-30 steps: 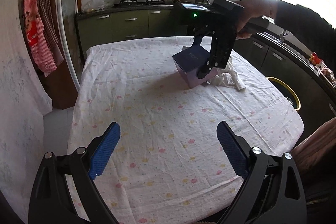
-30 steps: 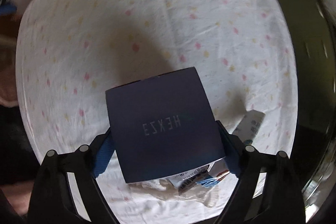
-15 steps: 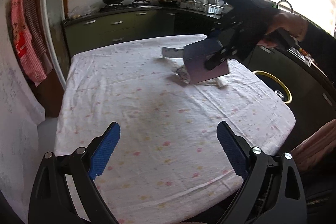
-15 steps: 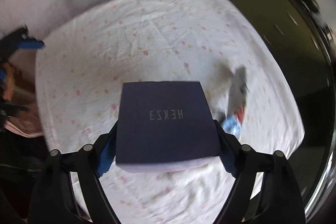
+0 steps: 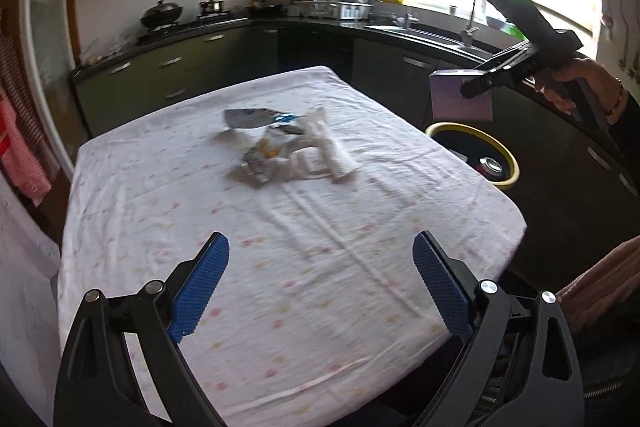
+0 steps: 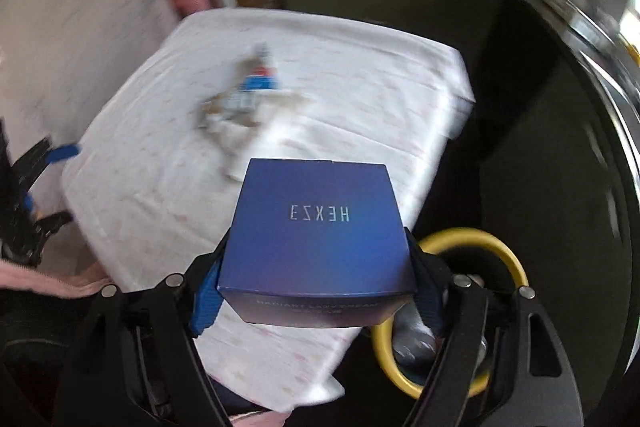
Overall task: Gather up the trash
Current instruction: 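Lift the blue box, carry it over the bin, open the right gripper, then lower the left gripper onto the snack wrapper and grasp it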
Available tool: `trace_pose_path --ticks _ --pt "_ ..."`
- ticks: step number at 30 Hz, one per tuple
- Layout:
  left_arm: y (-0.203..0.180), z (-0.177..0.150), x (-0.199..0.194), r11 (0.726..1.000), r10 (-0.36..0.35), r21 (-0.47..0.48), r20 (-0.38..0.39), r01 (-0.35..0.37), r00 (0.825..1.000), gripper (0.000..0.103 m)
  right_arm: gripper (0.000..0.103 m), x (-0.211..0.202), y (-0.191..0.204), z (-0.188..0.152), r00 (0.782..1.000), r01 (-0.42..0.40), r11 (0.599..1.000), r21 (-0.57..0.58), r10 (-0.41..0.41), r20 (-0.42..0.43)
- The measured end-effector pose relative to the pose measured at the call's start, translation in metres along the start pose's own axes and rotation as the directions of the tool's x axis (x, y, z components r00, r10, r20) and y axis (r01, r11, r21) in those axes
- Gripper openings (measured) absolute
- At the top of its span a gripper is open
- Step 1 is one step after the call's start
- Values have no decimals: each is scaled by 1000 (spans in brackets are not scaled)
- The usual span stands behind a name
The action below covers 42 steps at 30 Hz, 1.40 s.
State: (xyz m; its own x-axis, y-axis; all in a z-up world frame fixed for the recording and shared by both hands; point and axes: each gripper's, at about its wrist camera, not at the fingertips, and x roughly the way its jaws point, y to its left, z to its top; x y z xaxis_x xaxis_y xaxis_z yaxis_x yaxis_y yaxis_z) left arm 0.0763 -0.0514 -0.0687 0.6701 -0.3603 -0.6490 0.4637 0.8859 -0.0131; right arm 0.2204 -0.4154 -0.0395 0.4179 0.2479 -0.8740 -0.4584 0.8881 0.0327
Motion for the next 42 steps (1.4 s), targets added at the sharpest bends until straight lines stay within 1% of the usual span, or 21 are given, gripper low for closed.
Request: trace_pose_path --ticks 1,4,7,10,11,13,15,18,21,23,27,30,32,36,39,42 --pt "-6 2 2 1000 -3 15 -2 3 1000 92 73 2 -20 -8 1000 25 999 47 -25 -6" --pt "-20 7 7 999 -7 52 -11 7 1000 92 73 9 -62 -31 996 88 985 149 -84 -33" --pt "-30 12 12 997 -11 75 -23 13 1000 92 73 23 -100 -55 992 120 959 255 -107 -64" --pt "-38 16 17 995 -12 94 -34 16 999 92 74 40 -126 -70 991 127 939 319 -110 -70" --pt "-39 16 19 995 -13 98 -37 16 999 92 75 43 -133 -75 992 124 933 337 -109 -63" --pt "-43 18 23 994 -14 107 -46 19 999 92 81 47 -145 -84 991 136 918 373 -126 -49" --pt "-46 19 27 993 -17 114 -53 23 998 92 82 43 -150 -91 991 126 903 411 -130 -17" --pt "-48 20 34 992 -22 119 -64 29 998 92 82 32 -146 -103 992 70 879 472 -113 63" --pt "-47 21 43 992 -21 121 -75 30 997 92 82 20 -131 -117 988 14 853 522 -93 126" --pt "-44 21 49 993 -16 117 -83 26 996 92 82 16 -119 -122 987 11 850 526 -94 131" --pt "-34 26 62 993 -10 116 -96 22 995 92 83 10 -94 -130 985 30 866 498 -111 135" --pt "-22 33 74 992 2 128 -95 11 995 92 86 11 -77 -136 984 24 874 485 -108 145" --pt "-13 40 82 990 6 139 -93 7 996 92 86 15 -67 -140 984 6 877 480 -90 152" --pt "8 55 108 988 -8 152 -109 25 994 92 86 30 -50 -144 988 -35 880 473 -42 152" --pt "25 64 125 987 -15 160 -113 33 993 92 86 39 -43 -144 989 -59 880 472 -15 150" --pt "46 76 143 987 -37 150 -128 56 991 91 86 46 -38 -141 989 -80 877 473 10 148"
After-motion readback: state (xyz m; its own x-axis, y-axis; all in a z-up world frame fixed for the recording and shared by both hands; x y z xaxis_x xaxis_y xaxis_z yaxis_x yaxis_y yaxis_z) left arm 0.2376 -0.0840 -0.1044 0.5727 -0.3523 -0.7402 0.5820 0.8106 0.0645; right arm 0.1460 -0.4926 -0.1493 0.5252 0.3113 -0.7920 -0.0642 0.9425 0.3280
